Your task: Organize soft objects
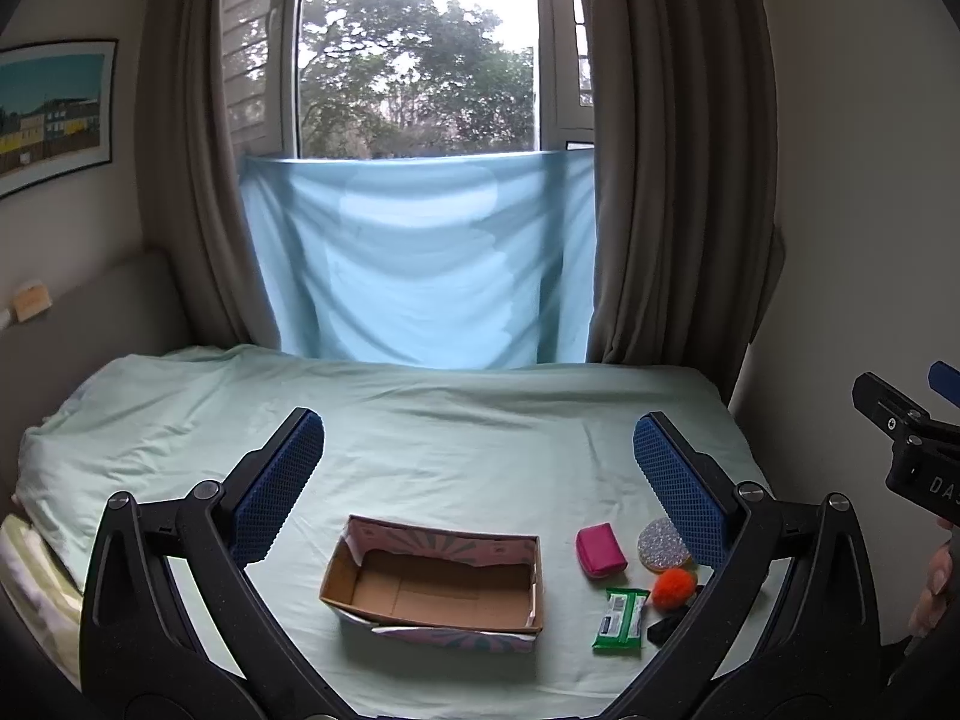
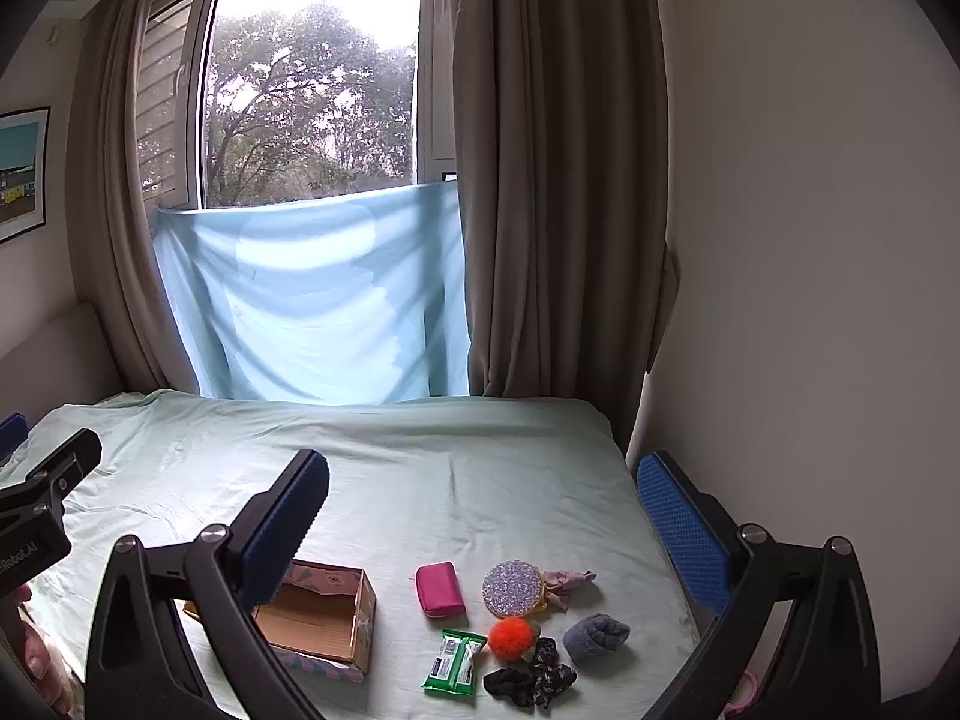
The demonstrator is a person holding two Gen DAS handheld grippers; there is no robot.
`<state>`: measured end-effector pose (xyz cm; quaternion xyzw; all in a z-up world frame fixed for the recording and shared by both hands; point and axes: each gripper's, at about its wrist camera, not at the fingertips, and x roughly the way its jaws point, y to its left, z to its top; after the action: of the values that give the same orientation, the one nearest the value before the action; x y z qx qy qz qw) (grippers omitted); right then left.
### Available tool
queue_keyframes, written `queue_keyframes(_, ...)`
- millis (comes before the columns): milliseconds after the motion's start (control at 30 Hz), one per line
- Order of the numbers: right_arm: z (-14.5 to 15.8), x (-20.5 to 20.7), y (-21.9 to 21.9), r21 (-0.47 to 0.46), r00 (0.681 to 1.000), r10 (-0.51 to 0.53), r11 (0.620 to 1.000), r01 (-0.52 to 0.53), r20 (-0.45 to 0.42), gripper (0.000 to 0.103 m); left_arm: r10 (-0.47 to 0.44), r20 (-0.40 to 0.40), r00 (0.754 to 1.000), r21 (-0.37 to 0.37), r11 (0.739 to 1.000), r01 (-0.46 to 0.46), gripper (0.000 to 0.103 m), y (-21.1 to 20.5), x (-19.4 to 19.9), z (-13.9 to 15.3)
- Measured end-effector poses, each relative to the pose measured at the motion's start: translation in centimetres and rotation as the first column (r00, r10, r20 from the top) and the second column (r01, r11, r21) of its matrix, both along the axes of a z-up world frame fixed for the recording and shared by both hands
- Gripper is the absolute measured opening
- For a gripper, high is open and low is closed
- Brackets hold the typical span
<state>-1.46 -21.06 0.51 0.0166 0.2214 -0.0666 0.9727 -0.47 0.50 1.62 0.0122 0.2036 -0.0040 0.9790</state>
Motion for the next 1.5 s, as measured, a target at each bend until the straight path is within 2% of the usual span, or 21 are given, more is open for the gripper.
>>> queue_keyframes(1500,-0.5,0.6,1.3,-0.008,0.999,-0.037,0.999,0.037,0.008,0.103,-0.025,0.002,1.000,-0.007,1.000,0.025,0.103,1.2,1.1,-0.6)
